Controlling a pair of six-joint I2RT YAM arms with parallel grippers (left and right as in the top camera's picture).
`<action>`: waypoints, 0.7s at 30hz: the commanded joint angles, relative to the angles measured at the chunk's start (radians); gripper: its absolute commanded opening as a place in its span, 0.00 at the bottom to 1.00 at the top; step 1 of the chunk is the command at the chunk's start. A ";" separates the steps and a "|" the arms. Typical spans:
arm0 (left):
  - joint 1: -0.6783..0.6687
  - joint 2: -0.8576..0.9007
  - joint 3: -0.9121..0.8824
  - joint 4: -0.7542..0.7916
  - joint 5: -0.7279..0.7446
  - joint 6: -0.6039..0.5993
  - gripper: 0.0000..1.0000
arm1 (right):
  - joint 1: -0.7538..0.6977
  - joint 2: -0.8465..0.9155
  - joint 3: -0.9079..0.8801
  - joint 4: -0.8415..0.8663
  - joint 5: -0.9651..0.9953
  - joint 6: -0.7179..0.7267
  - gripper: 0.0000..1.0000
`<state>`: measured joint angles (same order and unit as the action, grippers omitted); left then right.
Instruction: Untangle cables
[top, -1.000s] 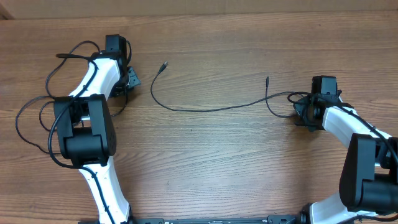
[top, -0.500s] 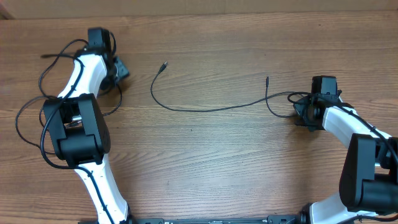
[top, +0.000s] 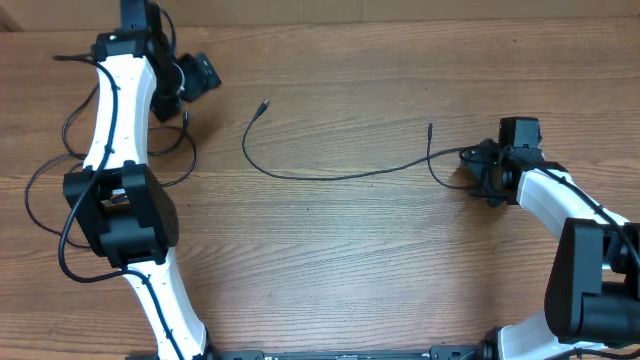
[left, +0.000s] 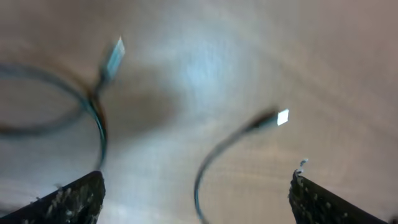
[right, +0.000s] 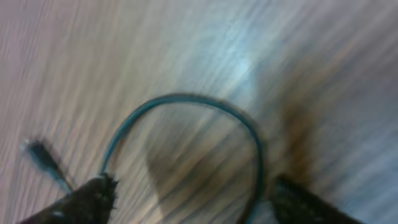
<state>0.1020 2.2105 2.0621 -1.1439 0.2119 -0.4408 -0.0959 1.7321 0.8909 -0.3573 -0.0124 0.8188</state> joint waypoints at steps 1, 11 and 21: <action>-0.066 0.001 -0.050 -0.035 0.066 0.052 0.94 | -0.002 0.080 -0.071 -0.006 -0.167 -0.132 0.89; -0.246 0.004 -0.262 0.032 -0.090 0.060 0.93 | -0.002 0.080 -0.071 0.032 -0.367 -0.223 1.00; -0.357 0.007 -0.409 0.179 -0.092 0.062 0.92 | -0.002 0.080 -0.071 0.031 -0.453 -0.223 1.00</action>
<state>-0.2310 2.2108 1.6997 -0.9932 0.1375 -0.4068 -0.1089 1.7439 0.8814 -0.2920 -0.4271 0.6018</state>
